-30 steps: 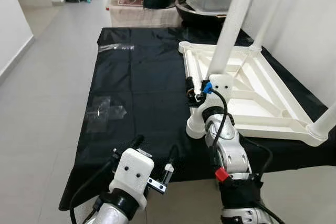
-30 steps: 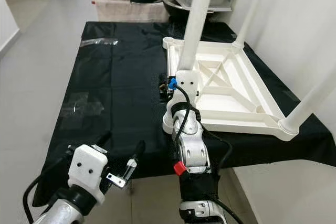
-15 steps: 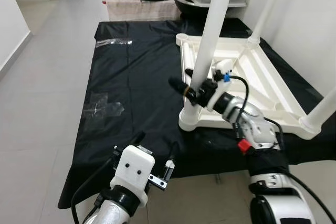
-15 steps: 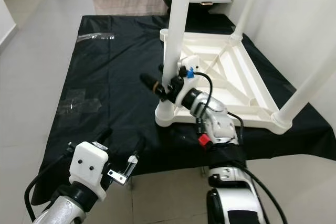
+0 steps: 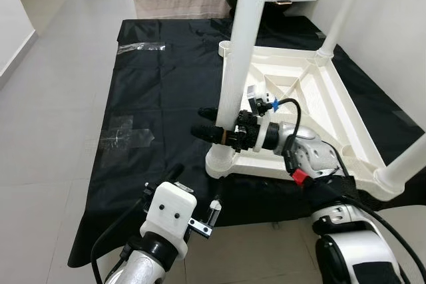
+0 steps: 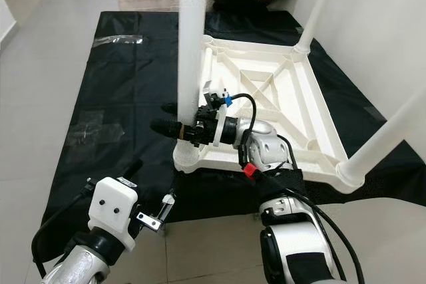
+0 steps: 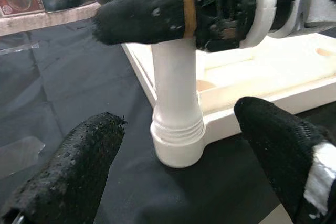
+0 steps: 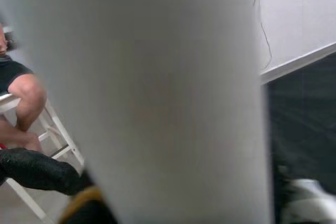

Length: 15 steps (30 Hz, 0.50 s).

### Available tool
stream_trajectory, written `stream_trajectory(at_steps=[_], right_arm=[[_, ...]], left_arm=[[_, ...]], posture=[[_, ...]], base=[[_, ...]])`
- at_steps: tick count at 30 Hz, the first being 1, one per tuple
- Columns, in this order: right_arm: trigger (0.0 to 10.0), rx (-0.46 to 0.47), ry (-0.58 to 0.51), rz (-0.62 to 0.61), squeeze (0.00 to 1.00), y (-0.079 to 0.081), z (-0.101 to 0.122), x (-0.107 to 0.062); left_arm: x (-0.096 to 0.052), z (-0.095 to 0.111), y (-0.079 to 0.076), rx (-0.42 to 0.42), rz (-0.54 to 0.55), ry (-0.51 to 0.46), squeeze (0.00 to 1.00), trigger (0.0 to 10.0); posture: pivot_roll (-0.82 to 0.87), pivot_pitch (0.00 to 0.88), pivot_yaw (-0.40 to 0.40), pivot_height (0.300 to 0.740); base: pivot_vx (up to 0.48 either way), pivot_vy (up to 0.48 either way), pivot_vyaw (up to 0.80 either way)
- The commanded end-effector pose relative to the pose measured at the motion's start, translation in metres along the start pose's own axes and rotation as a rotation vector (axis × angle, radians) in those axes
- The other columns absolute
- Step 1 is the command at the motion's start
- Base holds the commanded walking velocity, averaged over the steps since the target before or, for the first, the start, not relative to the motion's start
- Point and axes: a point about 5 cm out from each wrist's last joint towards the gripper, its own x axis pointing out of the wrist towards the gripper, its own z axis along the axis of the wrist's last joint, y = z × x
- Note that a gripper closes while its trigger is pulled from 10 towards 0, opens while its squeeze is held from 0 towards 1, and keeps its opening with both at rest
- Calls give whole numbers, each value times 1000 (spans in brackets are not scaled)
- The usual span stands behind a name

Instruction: Building children table

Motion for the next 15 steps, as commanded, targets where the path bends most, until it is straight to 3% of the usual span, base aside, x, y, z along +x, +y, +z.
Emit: stream_trajectory(at_steps=[1, 5, 6, 7, 8, 11, 13, 15], right_arm=[[0, 16, -13, 41, 0, 4, -3, 8], [0, 3, -48, -101, 0, -4, -3, 9], [0, -16, -70, -212, 0, -11, -1, 7], [0, -16, -70, -212, 0, -11, -1, 7], [0, -39, -105, -348, 0, -18, 1, 3], [0, -39, -105, -348, 0, -18, 1, 3], [0, -126, -124, -787, 0, -32, 5, -15], [0, -126, -124, -787, 0, -32, 5, -15]], left_arm=[[-1, -2, -2, 3, -5, 7, 0, 10000], [-1, -3, -2, 3, -4, 8, 0, 10000], [-1, -3, -2, 4, -4, 8, 0, 10000], [-1, -3, -2, 4, -4, 8, 0, 10000], [-1, -3, -2, 4, -4, 8, 0, 10000], [-1, -3, -2, 4, -4, 8, 0, 10000], [-2, -3, -2, 4, -3, 9, 0, 10000], [-2, -3, -2, 4, -3, 9, 0, 10000]], posture=[[192, 64, -96, 740], [189, 62, -91, 740], [187, 62, -91, 740], [187, 62, -91, 740], [185, 64, -88, 740], [185, 64, -88, 740], [178, 65, -83, 740], [178, 65, -83, 740]], base=[[0, 0, 0], [0, 0, 0], [0, 0, 0], [0, 0, 0], [0, 0, 0], [0, 0, 0], [0, 0, 0], [0, 0, 0]])
